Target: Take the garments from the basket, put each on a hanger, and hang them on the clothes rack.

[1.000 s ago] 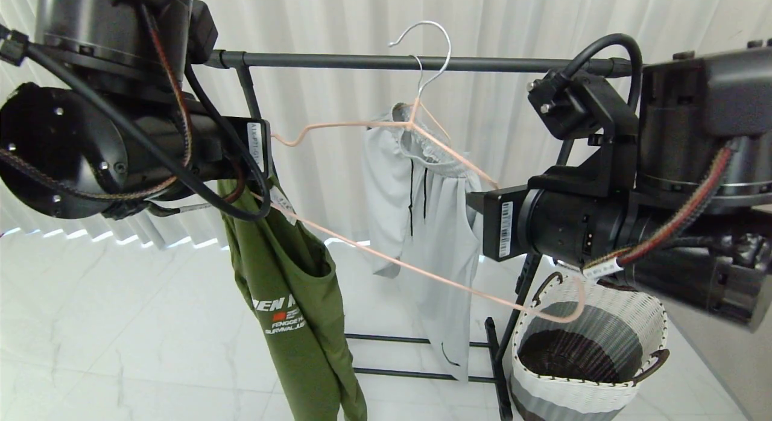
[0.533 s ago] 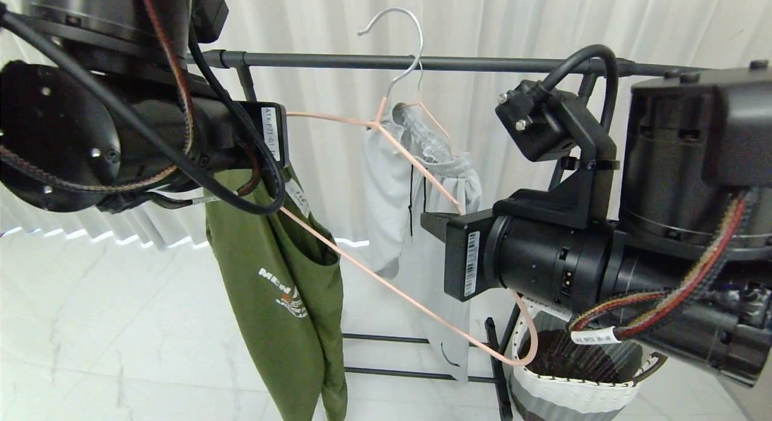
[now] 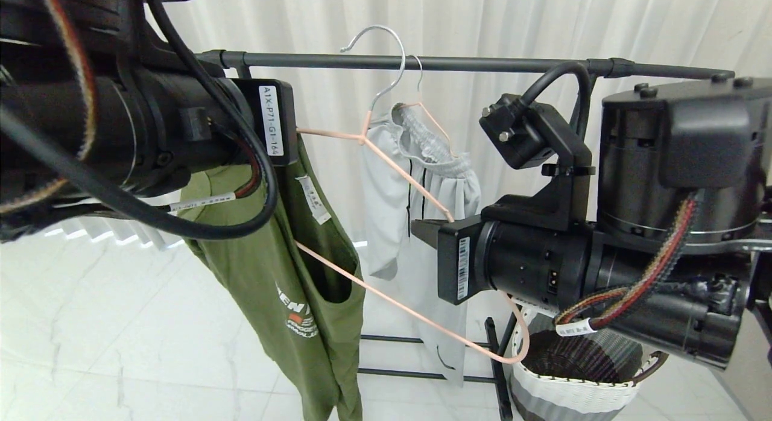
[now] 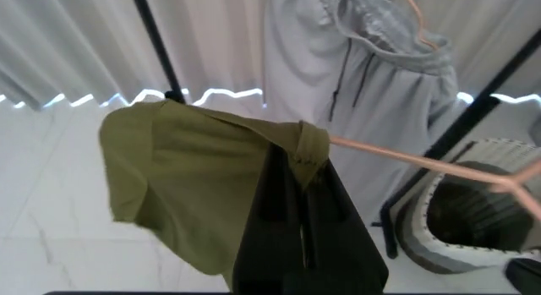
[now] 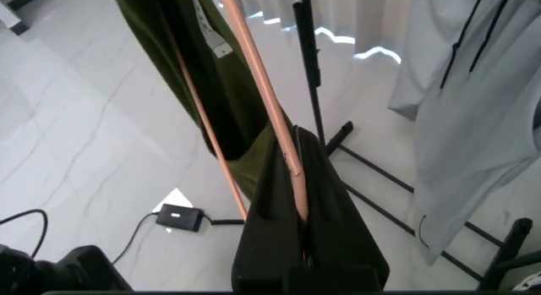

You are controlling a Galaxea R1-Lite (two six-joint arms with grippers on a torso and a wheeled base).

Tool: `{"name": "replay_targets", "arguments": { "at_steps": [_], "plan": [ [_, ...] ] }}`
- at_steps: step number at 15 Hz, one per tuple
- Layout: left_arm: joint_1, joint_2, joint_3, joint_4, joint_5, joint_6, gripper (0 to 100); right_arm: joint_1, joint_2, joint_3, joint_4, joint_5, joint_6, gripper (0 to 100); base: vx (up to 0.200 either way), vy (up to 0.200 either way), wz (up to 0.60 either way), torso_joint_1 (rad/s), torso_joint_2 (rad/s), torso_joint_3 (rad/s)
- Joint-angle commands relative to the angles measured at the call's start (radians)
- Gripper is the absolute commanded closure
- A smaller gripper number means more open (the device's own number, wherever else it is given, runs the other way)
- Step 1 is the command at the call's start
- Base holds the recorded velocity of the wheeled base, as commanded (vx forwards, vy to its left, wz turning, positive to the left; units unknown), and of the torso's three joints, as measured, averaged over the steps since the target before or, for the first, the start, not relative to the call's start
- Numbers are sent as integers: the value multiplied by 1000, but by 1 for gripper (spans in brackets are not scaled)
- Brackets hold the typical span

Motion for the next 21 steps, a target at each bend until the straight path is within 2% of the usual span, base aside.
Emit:
{"name": "replay_targets", "arguments": {
  "at_steps": [1,5,8,10,12,14,21],
  "plan": [
    [-46,-8,0,-1,0,-1,100,3,15,-3,-14,23,-12,100,0,0,0,0,0,0],
    [-126,-15,0,-1,0,-1,100,6,50,-6,-62,45,-41,100,0,0,0,0,0,0],
    [-155,-25,4,-2,-3,-3,100,6,48,-3,-62,45,-43,100,0,0,0,0,0,0],
    [-157,-39,27,-1,-8,-1,100,2,42,0,-62,43,-61,100,0,0,0,0,0,0],
    [-154,-88,99,-1,-26,3,100,-9,24,0,-62,42,-110,100,0,0,0,0,0,0],
    [-154,-134,174,-8,-38,40,100,-15,8,2,-74,42,-164,100,0,0,0,0,0,0],
    [-155,-148,178,-10,-41,50,100,-15,-5,4,-152,37,-270,100,0,0,0,0,0,0]
  ]
}}
